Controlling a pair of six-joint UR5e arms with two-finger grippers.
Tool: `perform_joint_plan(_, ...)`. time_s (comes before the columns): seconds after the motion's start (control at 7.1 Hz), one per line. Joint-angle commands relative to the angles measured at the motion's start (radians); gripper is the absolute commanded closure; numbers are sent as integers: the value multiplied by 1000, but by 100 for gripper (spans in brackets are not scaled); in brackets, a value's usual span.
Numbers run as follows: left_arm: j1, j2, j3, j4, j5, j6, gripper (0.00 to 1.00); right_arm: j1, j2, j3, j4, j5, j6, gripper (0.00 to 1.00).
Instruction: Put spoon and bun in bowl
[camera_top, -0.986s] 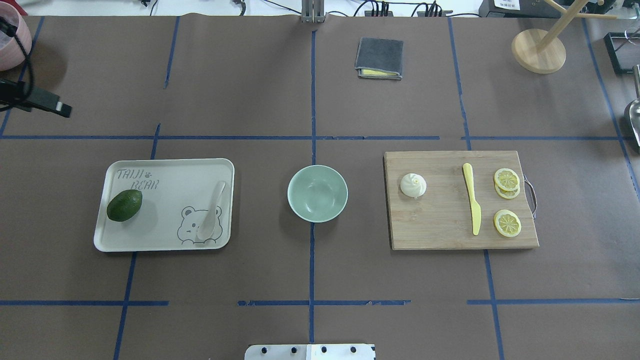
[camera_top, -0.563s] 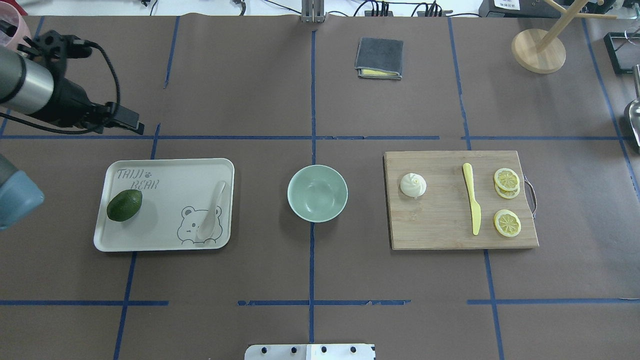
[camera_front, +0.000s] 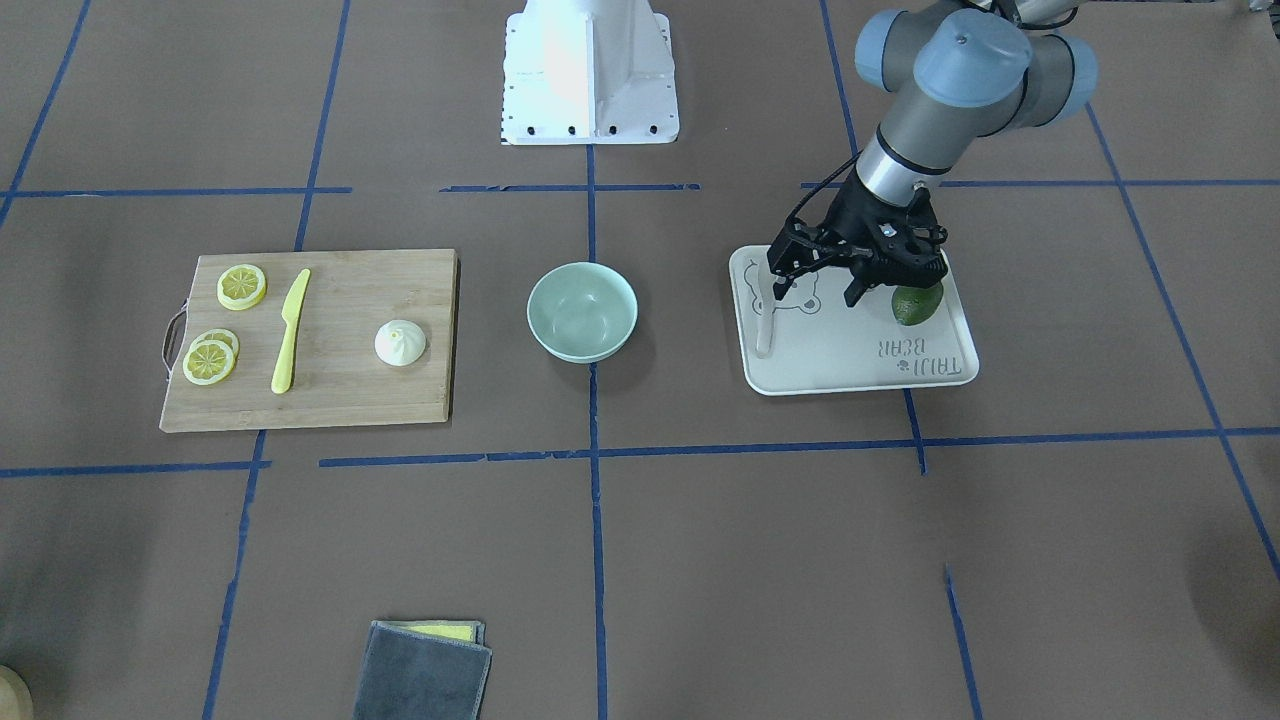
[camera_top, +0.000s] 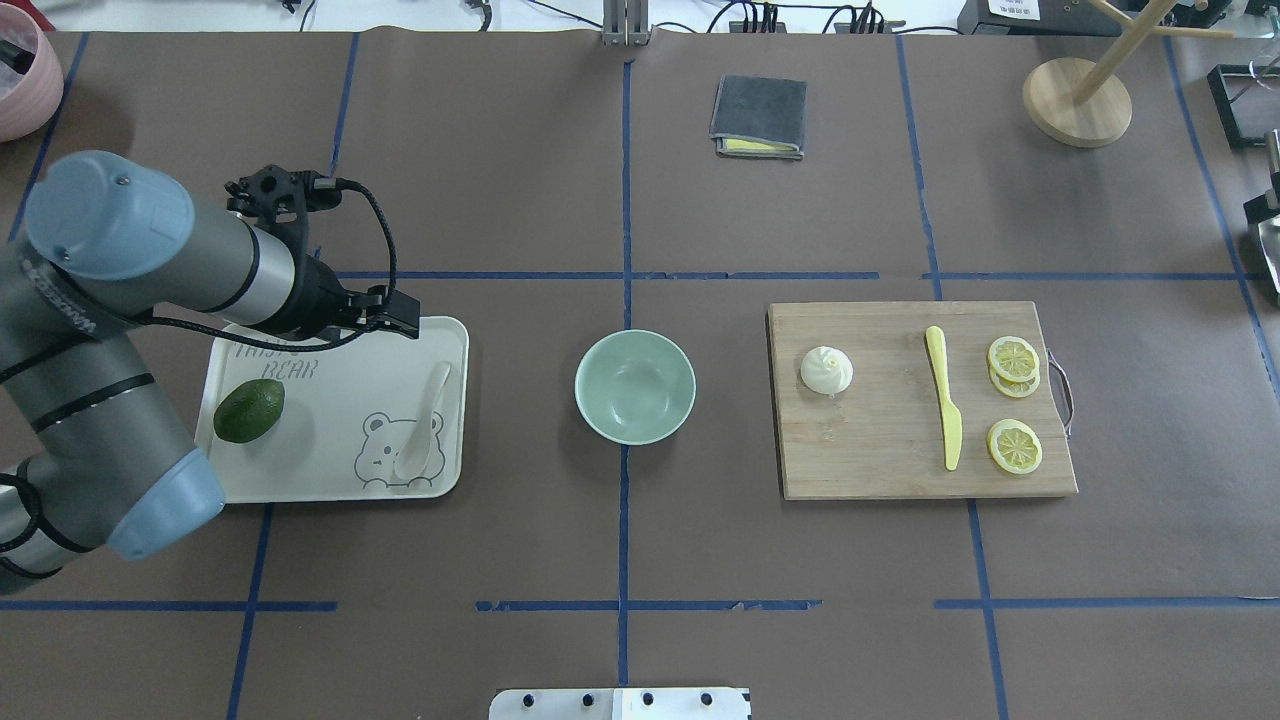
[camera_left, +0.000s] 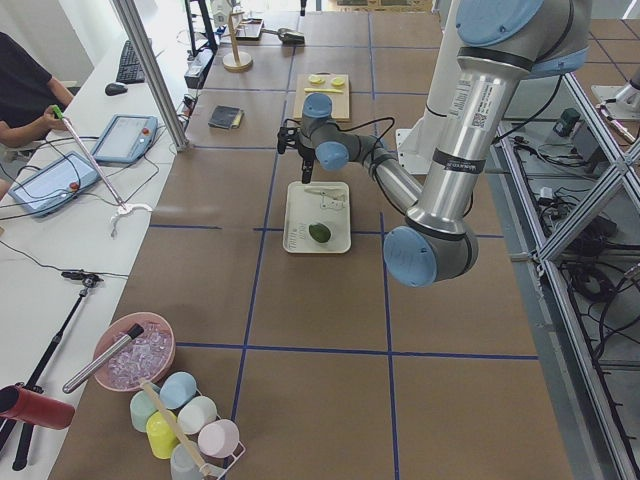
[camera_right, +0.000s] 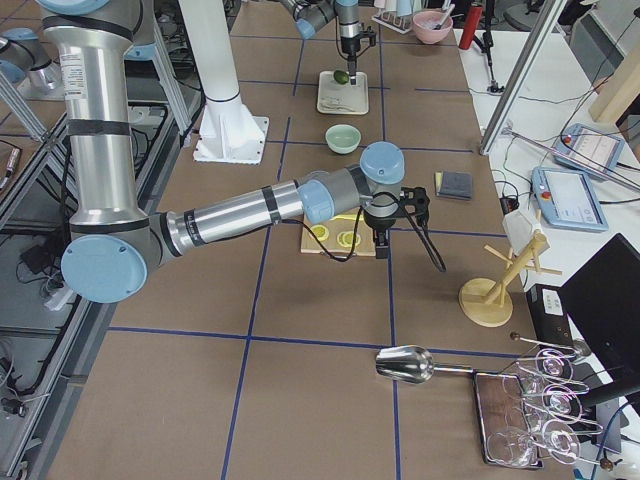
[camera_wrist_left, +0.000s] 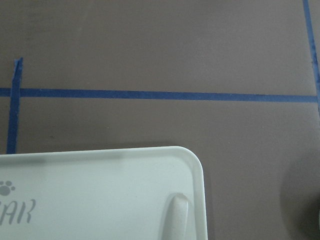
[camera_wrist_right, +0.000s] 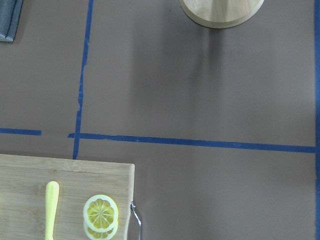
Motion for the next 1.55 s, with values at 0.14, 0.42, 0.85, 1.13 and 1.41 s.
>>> perform_joint_plan(0.14,53,-22,50,1,48,-18,14,-91,14,76,2,-13,178,0)
perform_joint_plan(0.42,82,-24,75,1,89,-18,23,-128,50,85,2,-30,256,0)
perform_joint_plan(0.85,93,-50,120,1,89,-18,30,-168,76,90,0,-55,286,0)
perform_joint_plan(1.13,115,-64,138,1,89,-21,33,-177,77,91,2,-73,286,0)
perform_joint_plan(1.41,118,-61,139,-1,87,-18,38,-177,78,91,2,-73,286,0)
